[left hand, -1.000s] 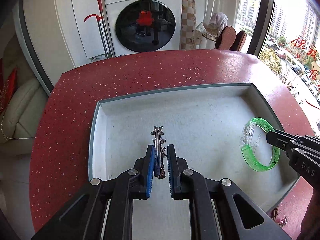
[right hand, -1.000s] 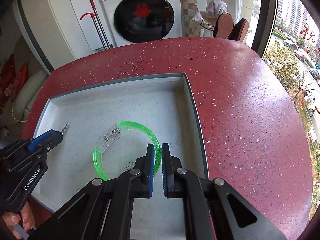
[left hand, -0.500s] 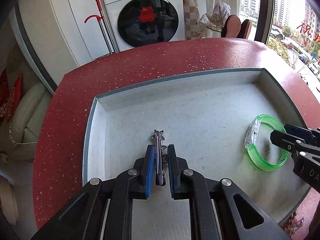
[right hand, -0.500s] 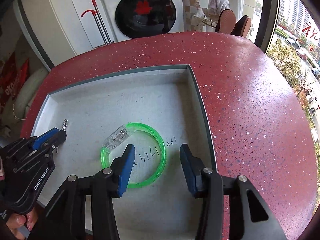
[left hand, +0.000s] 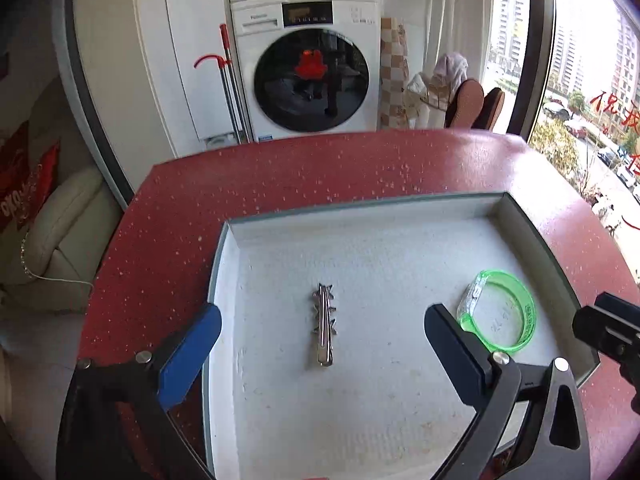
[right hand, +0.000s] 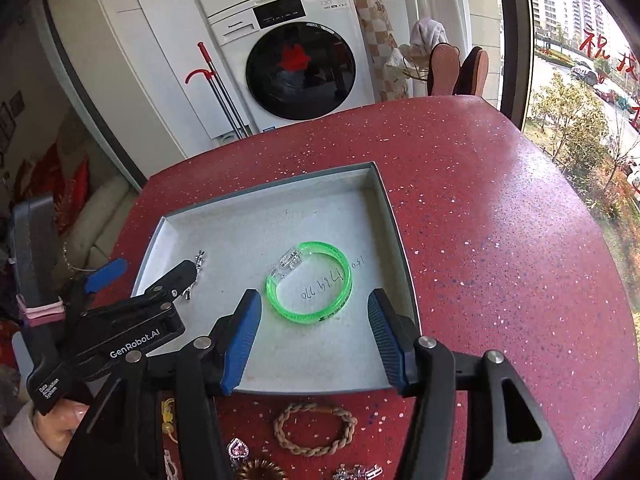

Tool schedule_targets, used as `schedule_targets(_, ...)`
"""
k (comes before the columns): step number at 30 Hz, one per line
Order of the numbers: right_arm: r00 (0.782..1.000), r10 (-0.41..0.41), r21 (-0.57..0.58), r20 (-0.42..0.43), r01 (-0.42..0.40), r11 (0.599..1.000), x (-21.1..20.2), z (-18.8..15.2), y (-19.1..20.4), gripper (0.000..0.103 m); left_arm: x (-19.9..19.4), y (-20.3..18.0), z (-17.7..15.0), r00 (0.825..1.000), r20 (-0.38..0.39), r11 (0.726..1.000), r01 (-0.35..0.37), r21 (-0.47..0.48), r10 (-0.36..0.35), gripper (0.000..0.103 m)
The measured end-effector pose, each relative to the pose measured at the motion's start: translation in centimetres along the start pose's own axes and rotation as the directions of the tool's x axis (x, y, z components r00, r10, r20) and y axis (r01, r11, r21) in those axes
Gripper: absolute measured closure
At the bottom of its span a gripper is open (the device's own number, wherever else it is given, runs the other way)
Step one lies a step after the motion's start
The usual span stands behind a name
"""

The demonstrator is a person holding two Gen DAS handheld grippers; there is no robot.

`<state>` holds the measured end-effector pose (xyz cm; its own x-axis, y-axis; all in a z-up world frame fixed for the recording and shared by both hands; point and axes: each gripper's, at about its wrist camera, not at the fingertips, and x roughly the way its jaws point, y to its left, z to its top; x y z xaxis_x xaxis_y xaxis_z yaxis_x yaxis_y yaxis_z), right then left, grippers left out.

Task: Organize jewelry
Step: 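Lower the clip into the tray and open the left tool while the right tool releases the bangle there, then grasp the silver hairpins with the left tool while the right tool grasps the beaded bracelet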

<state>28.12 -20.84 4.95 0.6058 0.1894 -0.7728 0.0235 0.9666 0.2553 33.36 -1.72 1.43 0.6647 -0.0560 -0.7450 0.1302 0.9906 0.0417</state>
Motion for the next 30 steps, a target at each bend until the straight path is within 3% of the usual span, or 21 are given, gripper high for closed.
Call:
schedule_targets(3, 1.0, 0.016, 0.008, -0.002, -0.016, 1.0, -1.1, -1.1, 0.1, 0.035, -0.6, -0.1, 0.0, 1.0, -0.017, 1.0, 0.016, 0.014, -0.016, 0.0)
schedule_targets(7, 0.999, 0.036, 0.013, 0.015, -0.036, 0.999, -2.9, -2.6, 0.1, 0.02, -3.0, 0.3, -0.8, 0.999, 0.01, 0.999, 0.037, 0.004, -0.037, 0.0)
schedule_targets(12, 0.997, 0.064, 0.032, 0.046, -0.066, 0.997, -4.9, -4.8, 0.0, 0.017, -6.3, 1.2, -3.0, 0.993, 0.0, 0.993, 0.115, -0.018, -0.116, 0.0)
schedule_targets(19, 0.99, 0.129, 0.102, 0.049, -0.134, 0.986, -6.6, -8.0, -0.7, 0.016, -8.5, 2.8, -8.3, 0.979, -0.081, 0.981, 0.181, -0.071, -0.186, 0.0)
schedule_targets(22, 0.992, 0.129, 0.105, 0.009, -0.129, 0.986, -6.8, -9.3, -0.7, 0.016, -9.5, 2.9, -10.6, 0.98, -0.085, 0.982, 0.177, -0.071, -0.183, 0.0)
schedule_targets(30, 0.994, 0.072, 0.044, -0.077, -0.069, 0.997, -7.1, -12.8, -0.4, 0.016, -11.6, 2.2, -15.0, 0.995, -0.068, 0.997, 0.074, -0.024, -0.076, 0.0)
